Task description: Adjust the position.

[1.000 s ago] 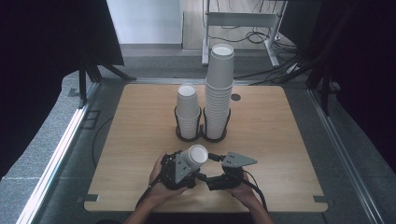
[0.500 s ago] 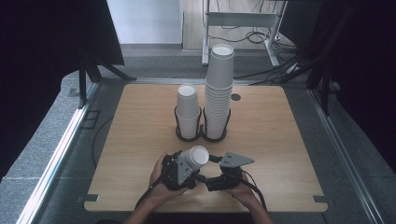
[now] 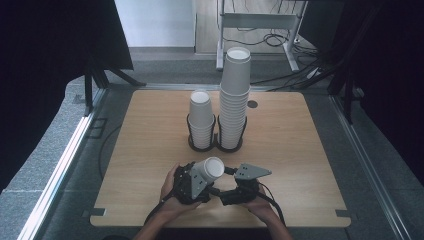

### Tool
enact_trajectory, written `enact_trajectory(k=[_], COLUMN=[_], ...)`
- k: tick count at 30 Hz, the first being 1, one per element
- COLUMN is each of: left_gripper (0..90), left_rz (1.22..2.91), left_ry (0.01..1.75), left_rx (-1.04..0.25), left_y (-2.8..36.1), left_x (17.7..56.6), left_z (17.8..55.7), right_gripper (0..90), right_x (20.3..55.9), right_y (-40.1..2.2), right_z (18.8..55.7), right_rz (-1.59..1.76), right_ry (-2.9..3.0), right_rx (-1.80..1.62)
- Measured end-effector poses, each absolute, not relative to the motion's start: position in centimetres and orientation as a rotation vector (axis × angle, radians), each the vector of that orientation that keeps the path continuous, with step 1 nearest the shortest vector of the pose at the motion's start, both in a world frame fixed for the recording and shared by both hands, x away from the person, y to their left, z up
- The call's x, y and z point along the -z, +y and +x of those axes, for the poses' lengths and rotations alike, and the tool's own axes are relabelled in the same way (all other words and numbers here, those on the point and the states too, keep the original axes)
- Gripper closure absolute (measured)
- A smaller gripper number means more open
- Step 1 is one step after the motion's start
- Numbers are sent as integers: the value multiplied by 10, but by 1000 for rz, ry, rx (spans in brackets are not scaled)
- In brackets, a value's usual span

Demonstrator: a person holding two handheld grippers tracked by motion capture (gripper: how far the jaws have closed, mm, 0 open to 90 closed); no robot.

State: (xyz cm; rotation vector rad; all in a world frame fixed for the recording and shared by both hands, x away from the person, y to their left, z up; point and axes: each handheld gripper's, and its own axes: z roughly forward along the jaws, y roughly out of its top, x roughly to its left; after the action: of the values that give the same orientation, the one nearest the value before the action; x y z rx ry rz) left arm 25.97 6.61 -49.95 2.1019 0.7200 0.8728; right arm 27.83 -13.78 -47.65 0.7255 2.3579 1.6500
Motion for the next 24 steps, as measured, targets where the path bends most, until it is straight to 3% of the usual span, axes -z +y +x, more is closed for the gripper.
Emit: enact_trajectory(k=[24], left_gripper=[114], left_rz=[2119], left_ry=[690], left_rx=[-926], left_y=[64], left_x=[500], left_z=[257], right_gripper=[177], right_x=[479], right_y=[-135], right_z=[277], right_rz=[712], right_ry=[2368], right_rx=[-1629])
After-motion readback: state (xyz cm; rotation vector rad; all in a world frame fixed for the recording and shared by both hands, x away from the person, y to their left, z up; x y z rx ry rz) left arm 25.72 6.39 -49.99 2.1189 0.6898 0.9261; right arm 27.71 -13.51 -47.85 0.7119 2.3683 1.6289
